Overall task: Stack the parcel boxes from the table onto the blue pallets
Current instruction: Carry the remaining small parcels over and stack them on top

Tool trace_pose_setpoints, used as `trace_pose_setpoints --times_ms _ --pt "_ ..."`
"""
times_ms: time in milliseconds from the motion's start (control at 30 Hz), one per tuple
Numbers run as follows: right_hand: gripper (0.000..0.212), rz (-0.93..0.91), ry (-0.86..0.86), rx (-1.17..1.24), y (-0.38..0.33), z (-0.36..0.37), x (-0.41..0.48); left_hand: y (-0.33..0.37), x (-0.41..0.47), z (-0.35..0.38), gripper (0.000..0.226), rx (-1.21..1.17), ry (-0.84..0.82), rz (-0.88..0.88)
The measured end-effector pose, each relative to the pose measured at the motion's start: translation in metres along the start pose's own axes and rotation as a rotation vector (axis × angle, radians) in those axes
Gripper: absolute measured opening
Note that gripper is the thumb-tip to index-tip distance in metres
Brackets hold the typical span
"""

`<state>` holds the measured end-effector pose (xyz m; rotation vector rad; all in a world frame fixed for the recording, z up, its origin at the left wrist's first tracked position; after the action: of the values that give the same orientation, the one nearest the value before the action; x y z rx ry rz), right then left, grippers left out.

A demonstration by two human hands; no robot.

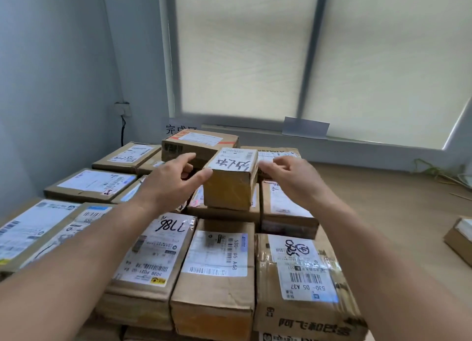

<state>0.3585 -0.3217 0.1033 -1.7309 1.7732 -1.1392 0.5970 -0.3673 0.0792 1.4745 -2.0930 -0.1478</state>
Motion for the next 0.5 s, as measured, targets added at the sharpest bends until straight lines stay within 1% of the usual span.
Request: trace_pose_setpoints --times_ms 67,167,233,333,367,400,467,500 --pt "0.048 0.002 0.060 0.017 -0.001 -0.006 0.016 -0.006 0.006 -0.004 0.101 0.018 0.003 0.017" --pt "0.040 -0.001 0.070 -0.015 -0.003 -0.008 0.044 -0.010 0.013 -0.003 0.100 0.009 -0.054 0.093" --pt "0.035 0.002 0.060 -0.028 -0.002 -0.006 0.065 -0.012 0.017 -0.001 0.094 -0.045 -0.064 0.103" --pt "0.030 0.029 0.032 -0.041 0.001 0.003 0.098 -0.014 0.025 0.000 0.089 -0.204 -0.064 0.069" --pt "0.029 0.032 0.019 -0.039 0.002 0.008 0.108 -0.016 0.029 0.000 0.086 -0.223 -0.054 0.053" --pt "0.029 0.035 0.005 -0.034 0.002 0.013 0.118 -0.019 0.034 0.000 0.080 -0.214 -0.018 0.031" --pt "0.033 0.039 -0.026 -0.031 0.002 0.024 0.137 -0.032 0.050 0.000 0.064 -0.131 0.135 -0.033" --pt "0.035 0.048 -0.046 -0.028 0.002 0.030 0.146 -0.038 0.059 -0.001 0.061 -0.070 0.209 -0.067"
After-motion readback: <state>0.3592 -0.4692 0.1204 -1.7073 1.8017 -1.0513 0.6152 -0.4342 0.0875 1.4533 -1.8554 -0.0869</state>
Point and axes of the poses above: each hand's wrist, its own x-axis towards the middle knuckle, its own z-axis out of the palm, y = z × x, the point moved 2 cm from there along x, towards the middle knuckle, and after that the axes turned 9 degrees about x, right-handed, at the moved point
